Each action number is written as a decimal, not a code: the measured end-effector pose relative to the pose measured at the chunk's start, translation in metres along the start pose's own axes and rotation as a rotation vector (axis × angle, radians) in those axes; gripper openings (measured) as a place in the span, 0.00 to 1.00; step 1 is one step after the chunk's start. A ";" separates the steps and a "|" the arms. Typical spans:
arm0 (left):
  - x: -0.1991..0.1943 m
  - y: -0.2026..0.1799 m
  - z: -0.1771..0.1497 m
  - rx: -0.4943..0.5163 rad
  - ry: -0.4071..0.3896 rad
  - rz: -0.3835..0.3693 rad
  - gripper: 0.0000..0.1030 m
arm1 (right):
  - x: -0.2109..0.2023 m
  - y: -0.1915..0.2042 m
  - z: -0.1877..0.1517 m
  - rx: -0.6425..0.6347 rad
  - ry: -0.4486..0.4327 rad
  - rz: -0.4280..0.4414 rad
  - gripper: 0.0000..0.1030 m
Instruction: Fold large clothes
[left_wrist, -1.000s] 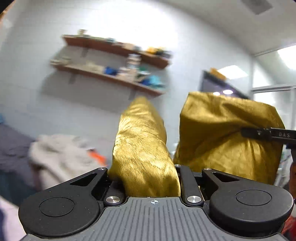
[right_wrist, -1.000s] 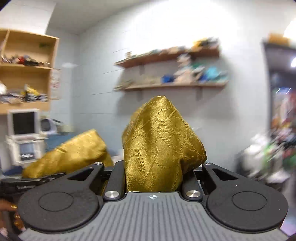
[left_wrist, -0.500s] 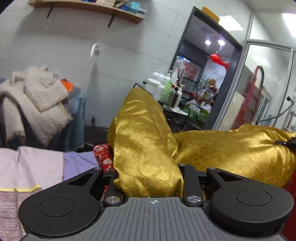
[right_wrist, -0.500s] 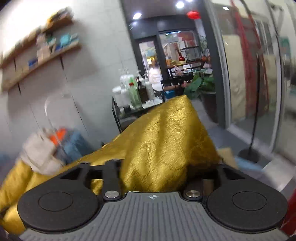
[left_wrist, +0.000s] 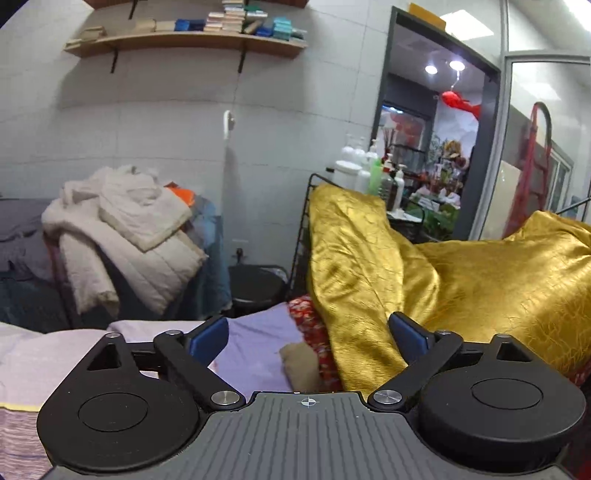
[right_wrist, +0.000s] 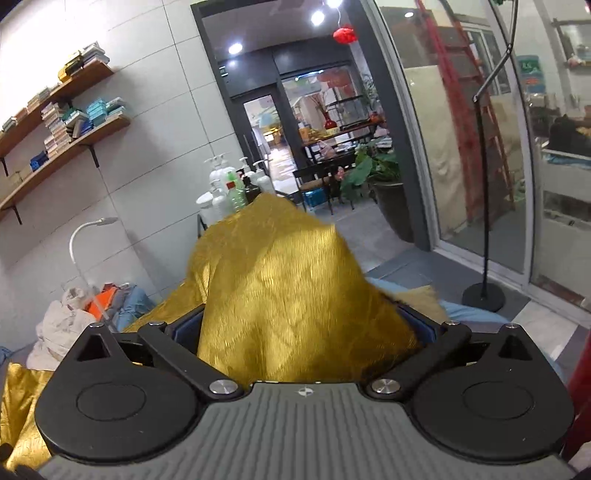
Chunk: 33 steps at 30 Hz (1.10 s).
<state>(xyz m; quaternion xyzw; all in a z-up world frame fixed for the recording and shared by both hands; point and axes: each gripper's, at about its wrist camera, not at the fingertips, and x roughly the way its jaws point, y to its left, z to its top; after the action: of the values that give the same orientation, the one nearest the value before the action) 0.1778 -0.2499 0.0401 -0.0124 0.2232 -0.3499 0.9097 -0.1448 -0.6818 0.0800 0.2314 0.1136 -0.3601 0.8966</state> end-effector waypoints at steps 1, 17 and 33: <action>-0.008 0.002 0.002 -0.006 0.001 0.008 1.00 | -0.003 0.000 0.004 0.001 -0.002 -0.012 0.99; -0.086 -0.109 0.061 0.291 0.066 -0.093 1.00 | -0.102 0.156 0.012 -0.562 0.176 0.071 1.00; -0.052 -0.172 0.040 0.527 0.232 0.012 1.00 | -0.084 0.218 -0.043 -0.961 0.351 -0.017 1.00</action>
<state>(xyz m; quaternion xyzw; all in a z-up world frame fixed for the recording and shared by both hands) 0.0518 -0.3514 0.1275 0.2661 0.2273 -0.3894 0.8520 -0.0542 -0.4727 0.1461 -0.1507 0.4171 -0.2301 0.8662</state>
